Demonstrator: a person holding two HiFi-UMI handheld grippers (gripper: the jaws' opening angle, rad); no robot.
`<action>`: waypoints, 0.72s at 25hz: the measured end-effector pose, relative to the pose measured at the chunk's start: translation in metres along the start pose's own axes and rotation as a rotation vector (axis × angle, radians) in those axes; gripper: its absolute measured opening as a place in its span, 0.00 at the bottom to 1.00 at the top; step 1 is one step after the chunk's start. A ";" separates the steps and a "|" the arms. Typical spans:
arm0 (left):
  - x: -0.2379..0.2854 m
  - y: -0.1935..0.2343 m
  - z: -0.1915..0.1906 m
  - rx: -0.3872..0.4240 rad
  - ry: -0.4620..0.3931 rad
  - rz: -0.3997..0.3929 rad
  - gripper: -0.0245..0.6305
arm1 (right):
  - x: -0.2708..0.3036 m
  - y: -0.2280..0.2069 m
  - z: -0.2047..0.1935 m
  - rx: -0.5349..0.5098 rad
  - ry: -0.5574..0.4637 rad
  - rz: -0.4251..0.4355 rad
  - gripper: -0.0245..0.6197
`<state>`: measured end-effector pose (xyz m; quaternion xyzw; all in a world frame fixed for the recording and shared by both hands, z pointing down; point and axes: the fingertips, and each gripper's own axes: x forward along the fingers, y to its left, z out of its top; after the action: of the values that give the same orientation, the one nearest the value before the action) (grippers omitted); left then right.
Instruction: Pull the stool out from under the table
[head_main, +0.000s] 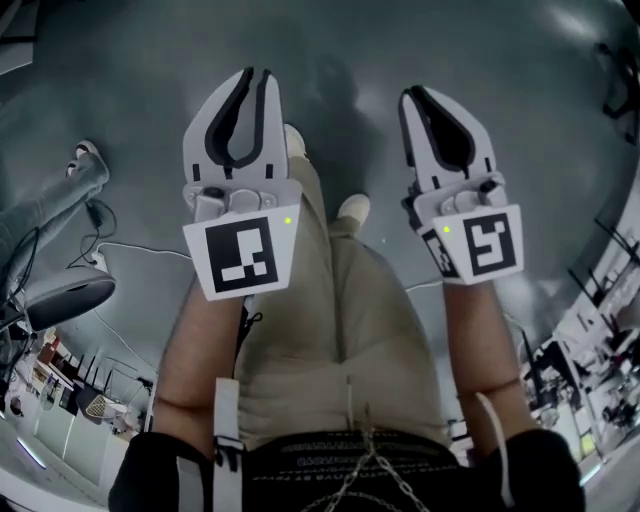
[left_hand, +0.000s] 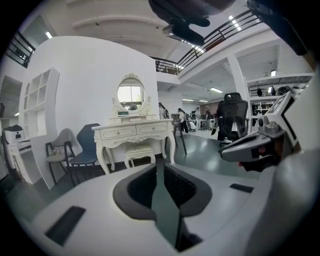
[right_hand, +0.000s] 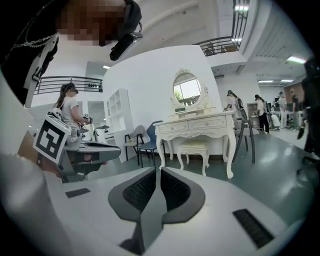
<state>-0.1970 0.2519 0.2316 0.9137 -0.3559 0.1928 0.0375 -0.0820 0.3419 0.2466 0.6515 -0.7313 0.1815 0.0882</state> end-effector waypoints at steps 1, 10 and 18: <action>0.004 0.001 -0.003 0.005 0.015 -0.014 0.08 | 0.007 -0.001 -0.002 0.004 0.008 -0.004 0.06; 0.039 0.036 -0.011 0.011 0.071 -0.056 0.24 | 0.051 -0.019 0.009 0.035 0.029 -0.056 0.28; 0.055 0.080 0.008 0.013 0.058 -0.030 0.25 | 0.073 -0.014 0.032 0.034 0.035 -0.083 0.30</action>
<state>-0.2107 0.1560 0.2392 0.9131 -0.3397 0.2210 0.0448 -0.0744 0.2610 0.2456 0.6794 -0.6989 0.2014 0.0971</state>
